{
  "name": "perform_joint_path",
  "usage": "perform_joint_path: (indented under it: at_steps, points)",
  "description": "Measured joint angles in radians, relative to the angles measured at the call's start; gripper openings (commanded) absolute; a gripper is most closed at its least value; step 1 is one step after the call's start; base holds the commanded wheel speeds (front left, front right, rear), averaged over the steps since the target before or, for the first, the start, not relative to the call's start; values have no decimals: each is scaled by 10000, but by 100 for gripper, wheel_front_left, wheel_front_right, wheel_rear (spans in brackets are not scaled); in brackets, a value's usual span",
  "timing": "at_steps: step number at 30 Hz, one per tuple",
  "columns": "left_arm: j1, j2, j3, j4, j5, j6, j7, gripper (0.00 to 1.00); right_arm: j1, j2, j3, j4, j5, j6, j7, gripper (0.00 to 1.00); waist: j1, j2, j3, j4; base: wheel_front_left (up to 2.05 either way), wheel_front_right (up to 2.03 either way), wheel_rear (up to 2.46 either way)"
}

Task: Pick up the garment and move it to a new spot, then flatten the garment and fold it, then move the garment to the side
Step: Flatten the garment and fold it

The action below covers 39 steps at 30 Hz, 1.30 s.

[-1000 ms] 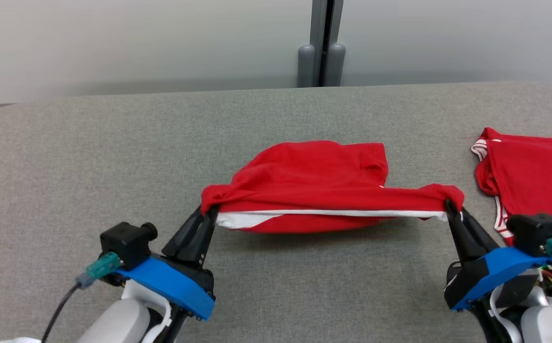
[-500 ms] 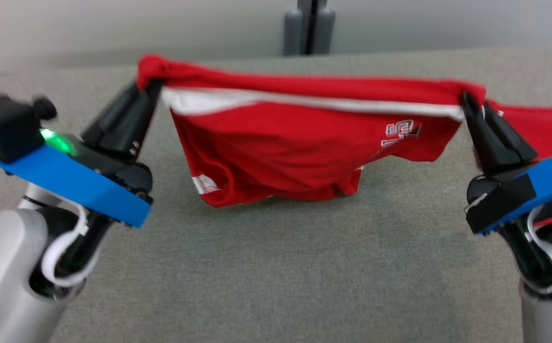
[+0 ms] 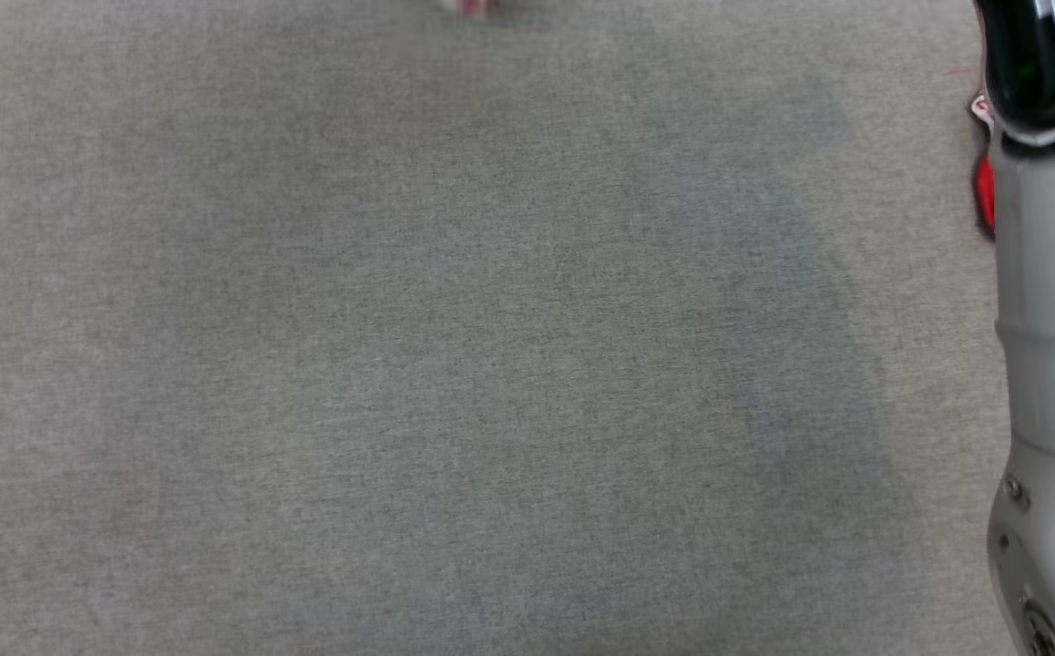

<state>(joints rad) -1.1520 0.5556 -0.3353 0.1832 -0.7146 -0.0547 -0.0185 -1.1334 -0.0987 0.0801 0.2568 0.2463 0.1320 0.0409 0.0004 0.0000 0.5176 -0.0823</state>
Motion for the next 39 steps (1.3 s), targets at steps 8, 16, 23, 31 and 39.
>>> perform_joint_path:
  at_steps: [8, 16, 23, 31, 39]
  points:
    - [461, -686, -725, 1170, -130, -426, -468, 0, 221, -198, 435, 1977, 69, -6, -382, 0, -3, 0, -89, 336, 0, 0, 0]
    - [3948, -2002, -1860, 2311, -1404, -583, -253, 0, 3215, -715, 940, 3129, 683, -13, 834, 0, -5, 0, -638, 757, 0, 0, 0]
    - [6840, -2002, -2437, 1864, -2268, -476, 374, 0, 5699, -1085, 391, 1824, 941, -12, 1728, 0, -6, 0, -1643, 961, 0, 0, 0]
    - [10211, -1149, -2663, -1768, -3072, 917, 1317, 0, 9250, -861, -1202, -1521, 706, -2, 4247, 0, -7, 0, -2758, 1024, 0, 0, 0]
    - [12343, -21, -2786, -5244, -3267, 2506, 2086, 0, 12047, -6, -2502, -5367, 211, -2, 6930, 0, -6, 0, -2860, 1136, 0, 0, 0]
